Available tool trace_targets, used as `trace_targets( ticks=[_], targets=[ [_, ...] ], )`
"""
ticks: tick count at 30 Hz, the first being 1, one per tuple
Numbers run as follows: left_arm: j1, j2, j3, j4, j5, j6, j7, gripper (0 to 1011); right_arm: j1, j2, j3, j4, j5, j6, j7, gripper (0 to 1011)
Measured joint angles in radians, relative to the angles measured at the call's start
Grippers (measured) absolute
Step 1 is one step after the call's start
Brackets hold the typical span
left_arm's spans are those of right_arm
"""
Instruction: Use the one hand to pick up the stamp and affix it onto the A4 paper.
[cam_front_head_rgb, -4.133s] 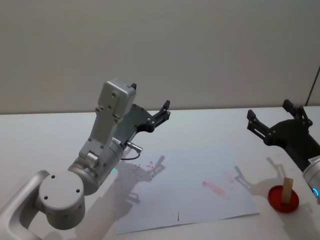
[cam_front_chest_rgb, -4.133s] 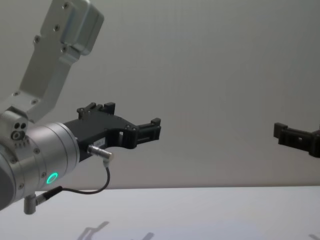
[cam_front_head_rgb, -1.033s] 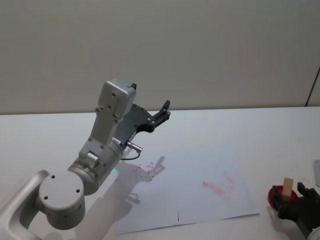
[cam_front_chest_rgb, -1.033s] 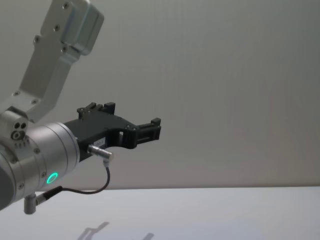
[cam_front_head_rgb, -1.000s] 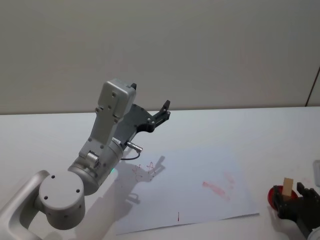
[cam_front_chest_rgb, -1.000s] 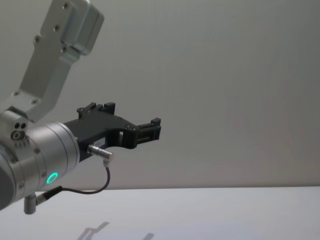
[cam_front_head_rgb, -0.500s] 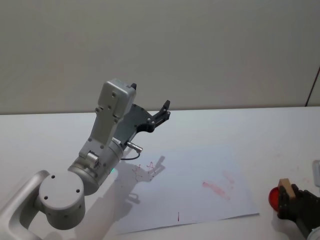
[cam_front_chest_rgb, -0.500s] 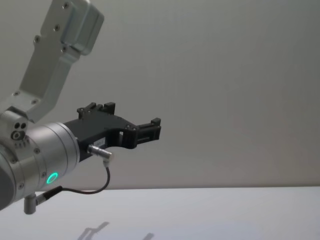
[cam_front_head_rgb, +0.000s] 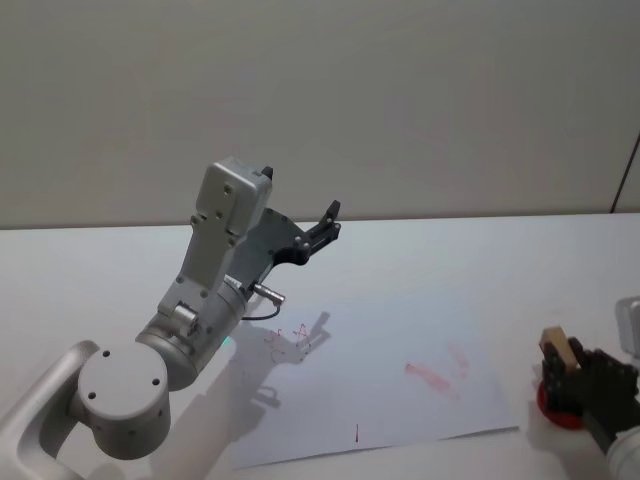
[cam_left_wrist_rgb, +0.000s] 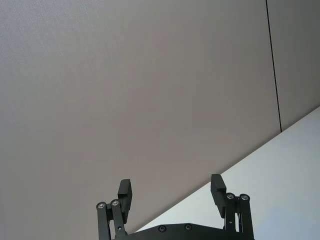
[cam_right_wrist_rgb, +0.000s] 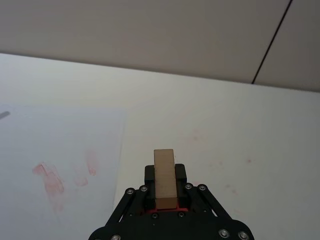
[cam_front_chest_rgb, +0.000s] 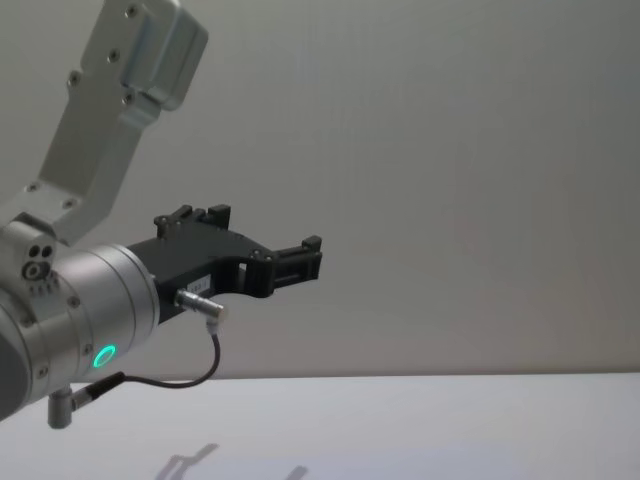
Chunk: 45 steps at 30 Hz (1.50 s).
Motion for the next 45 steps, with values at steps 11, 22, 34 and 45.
trace_targets(
  ticks=[11,22,34,45],
  targets=[
    [0.000,0.000,0.000,0.000,0.000,0.000,0.000,1001,0.085,-0.020,-0.007,0.026,-0.047,-0.056,0.143,216],
    [0.000,0.000,0.000,0.000,0.000,0.000,0.000,1001,0.204,-0.065,-0.017,0.132,-0.051,-0.080,0.313,214],
    [0.000,0.000,0.000,0.000,0.000,0.000,0.000,1001,0.320,-0.121,-0.035,0.291,-0.035,-0.046,0.452,214],
    [0.000,0.000,0.000,0.000,0.000,0.000,0.000,1001,0.391,-0.161,-0.054,0.412,-0.044,-0.023,0.508,216]
  ],
)
